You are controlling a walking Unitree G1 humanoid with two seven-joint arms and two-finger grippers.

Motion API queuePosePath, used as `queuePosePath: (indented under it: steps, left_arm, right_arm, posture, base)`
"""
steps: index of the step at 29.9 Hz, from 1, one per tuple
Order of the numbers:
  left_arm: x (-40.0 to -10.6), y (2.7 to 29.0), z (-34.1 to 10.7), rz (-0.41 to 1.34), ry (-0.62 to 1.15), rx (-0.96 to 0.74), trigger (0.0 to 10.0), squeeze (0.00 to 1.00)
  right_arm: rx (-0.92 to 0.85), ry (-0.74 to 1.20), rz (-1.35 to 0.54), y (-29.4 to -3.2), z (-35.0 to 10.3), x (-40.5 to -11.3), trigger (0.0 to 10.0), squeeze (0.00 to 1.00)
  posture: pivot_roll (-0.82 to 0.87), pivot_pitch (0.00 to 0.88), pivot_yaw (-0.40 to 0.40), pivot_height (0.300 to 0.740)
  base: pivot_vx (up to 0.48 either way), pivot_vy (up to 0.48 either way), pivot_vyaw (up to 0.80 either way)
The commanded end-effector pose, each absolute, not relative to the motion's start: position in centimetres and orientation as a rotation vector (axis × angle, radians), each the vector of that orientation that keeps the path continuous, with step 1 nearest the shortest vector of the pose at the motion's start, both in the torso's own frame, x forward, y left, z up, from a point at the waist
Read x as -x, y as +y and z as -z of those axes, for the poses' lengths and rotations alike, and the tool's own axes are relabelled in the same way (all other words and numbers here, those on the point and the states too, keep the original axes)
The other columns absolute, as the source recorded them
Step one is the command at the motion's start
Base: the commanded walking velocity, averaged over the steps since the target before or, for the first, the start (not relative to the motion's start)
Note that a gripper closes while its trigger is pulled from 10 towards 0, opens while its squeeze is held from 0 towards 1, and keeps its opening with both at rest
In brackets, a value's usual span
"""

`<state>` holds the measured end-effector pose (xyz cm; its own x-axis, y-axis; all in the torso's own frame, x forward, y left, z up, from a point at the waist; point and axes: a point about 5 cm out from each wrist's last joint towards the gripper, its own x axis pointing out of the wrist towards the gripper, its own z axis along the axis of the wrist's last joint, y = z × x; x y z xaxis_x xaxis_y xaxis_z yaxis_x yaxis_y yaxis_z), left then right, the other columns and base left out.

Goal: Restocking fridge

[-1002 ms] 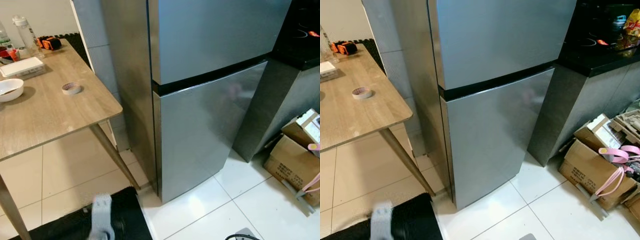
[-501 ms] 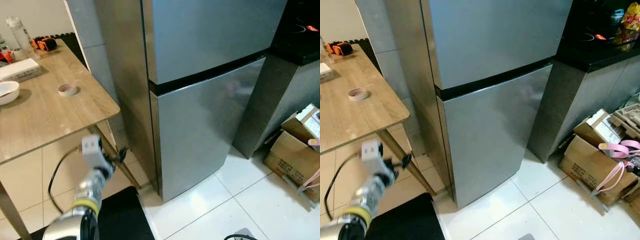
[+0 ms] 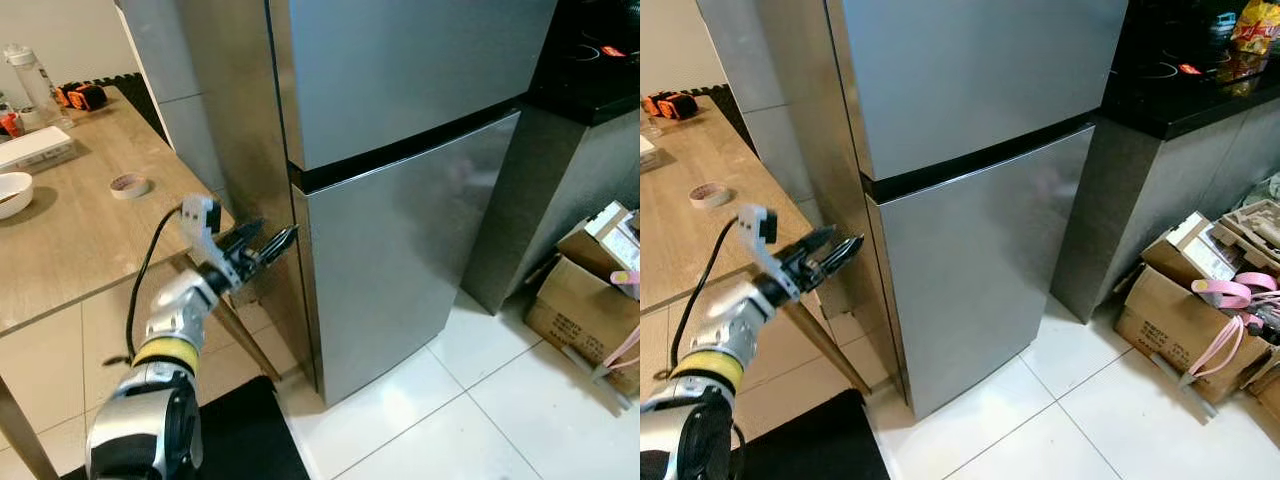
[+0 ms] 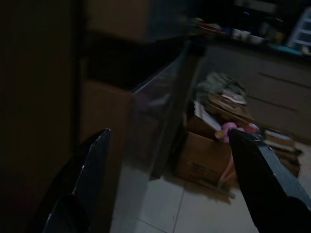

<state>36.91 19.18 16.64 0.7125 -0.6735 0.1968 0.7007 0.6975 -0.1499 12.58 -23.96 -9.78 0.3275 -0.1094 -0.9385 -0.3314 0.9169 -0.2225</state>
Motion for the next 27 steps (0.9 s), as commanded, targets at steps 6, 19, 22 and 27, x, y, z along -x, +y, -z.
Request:
queuePosePath:
  steps: [6,19,22,27]
  left_arm:
    - [-37.3,20.5,-17.8,0.732,-0.130,0.143,10.0,0.00]
    - [-38.5,18.7,-20.1,0.709,-0.189,0.067,10.0,0.00]
    - [-39.0,17.3,-21.4,0.735,-0.225,0.049,10.0,0.00]
    - [-39.4,16.3,-22.0,0.739,-0.228,0.022,10.0,0.00]
  right_arm:
    - [0.422,1.250,-0.143,-24.6,10.0,-11.3,10.0,0.00]
    - [0.423,1.270,-0.114,-26.5,10.0,-8.9,10.0,0.00]
    - [0.413,1.252,-0.110,-26.8,9.9,-8.6,10.0,0.00]
    - [0.410,1.232,-0.122,-26.7,9.8,-8.6,10.0,0.00]
  posture:
    - [-0.09,0.108,0.045,0.740]
    - [-0.15,0.266,0.047,0.740]
    - [-0.16,0.308,0.044,0.740]
    - [-0.18,0.332,0.040,0.740]
  base:
    - [0.000,0.000,0.00]
    - [0.000,0.000,0.00]
    - [0.000,0.000,0.00]
    - [0.000,0.000,0.00]
